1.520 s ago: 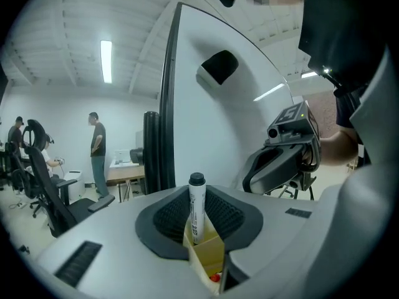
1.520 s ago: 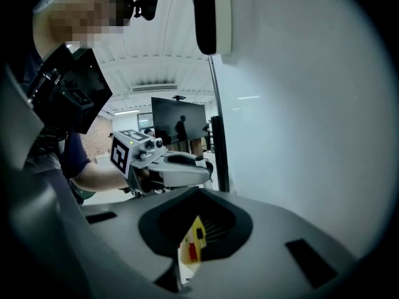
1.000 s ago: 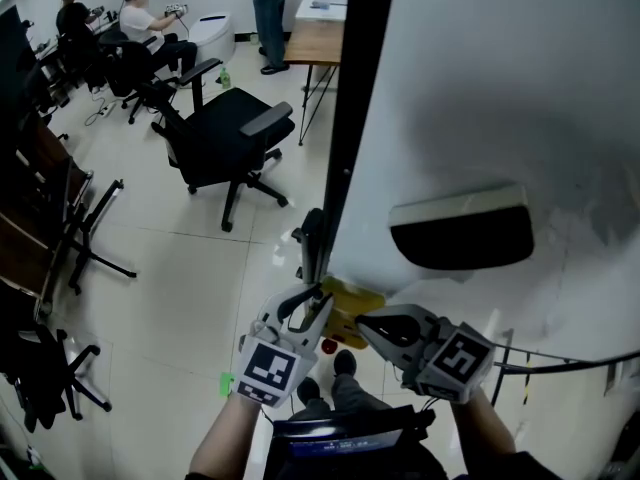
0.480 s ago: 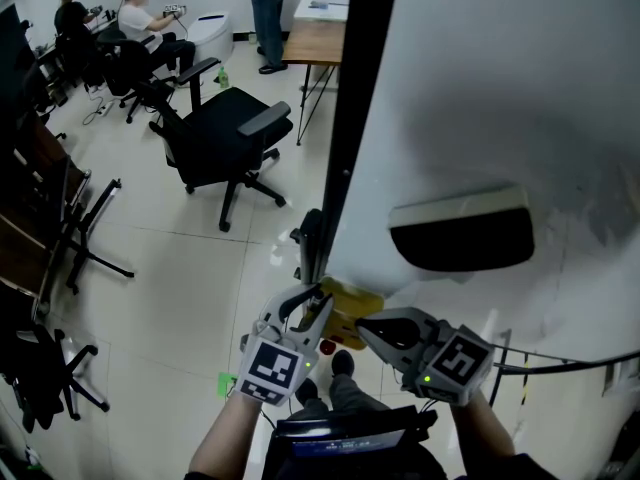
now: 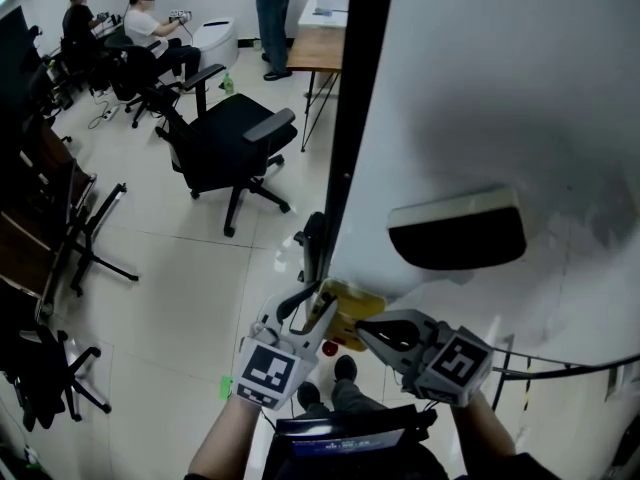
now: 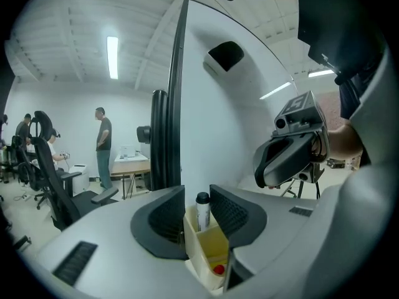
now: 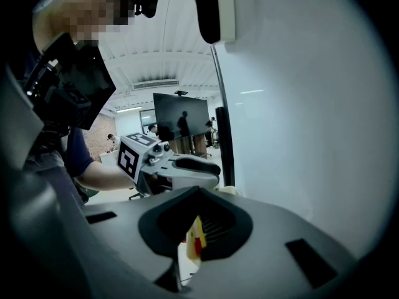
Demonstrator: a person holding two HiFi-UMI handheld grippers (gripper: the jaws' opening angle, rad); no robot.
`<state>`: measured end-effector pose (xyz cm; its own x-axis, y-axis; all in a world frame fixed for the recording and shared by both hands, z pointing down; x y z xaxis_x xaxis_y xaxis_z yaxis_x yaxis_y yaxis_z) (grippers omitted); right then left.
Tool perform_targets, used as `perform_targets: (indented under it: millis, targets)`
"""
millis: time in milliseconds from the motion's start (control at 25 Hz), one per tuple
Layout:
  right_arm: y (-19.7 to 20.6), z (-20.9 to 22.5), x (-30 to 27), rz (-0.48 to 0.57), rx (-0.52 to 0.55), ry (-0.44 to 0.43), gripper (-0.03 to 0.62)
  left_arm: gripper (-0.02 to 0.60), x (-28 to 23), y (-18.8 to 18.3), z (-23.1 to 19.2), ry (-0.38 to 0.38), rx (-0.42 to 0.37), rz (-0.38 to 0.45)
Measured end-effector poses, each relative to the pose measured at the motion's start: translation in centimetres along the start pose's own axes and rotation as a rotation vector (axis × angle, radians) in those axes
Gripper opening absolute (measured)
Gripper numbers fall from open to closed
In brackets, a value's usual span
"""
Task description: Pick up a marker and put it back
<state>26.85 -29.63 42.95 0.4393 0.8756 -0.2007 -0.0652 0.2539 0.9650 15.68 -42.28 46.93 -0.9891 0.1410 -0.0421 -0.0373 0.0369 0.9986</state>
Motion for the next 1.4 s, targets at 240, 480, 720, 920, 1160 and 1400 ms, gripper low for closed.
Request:
perform_targets:
  millis: [240,480,720,920,1160,1400]
  targets:
    - [-0.1,-0.5,-0.1,0.008,0.012,-0.008,0.014,0.126,0.6,0.0,-0.2,-0.028,-0.065,-0.041]
    - [-0.3,-0.9,0.1,0.009,0.023,-0.005,0.014,0.126,0.7,-0.6,-0.2,-0.037,-0.073,-0.023]
    - [-0.6,-1.0,0.2,0.017,0.03,0.004,0.014,0.126,1.0,-1.9,-0.1,-0.027,-0.061,0.028]
    - [-1.5,-1.7,0.4,0.04,0.048,0.015,0.014,0.126,2.1,-4.0,0.2,-0.009,-0.054,0.071]
    - [-3.8,-3.0,0.0,0.081,0.096,0.006,0.014,0.126,4.1,-7.1,0.1,-0.004,-0.093,0.109]
    - [-6.8,-4.5,0.5,0.165,0.153,-0.027,0.014,0.015,6.9,-9.8,1.0,0.0,-0.098,0.148]
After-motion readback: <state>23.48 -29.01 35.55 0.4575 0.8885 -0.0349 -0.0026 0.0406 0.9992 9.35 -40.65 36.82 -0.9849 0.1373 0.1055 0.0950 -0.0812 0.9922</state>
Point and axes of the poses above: the fingertips, and each gripper's own axes: x backward along the fingers, z to its right, y out of its underside, the point moved 9 cm from there along x, backward along the fingers, and after that the axes turned 11 degrees about z, right-handed, at the moved point
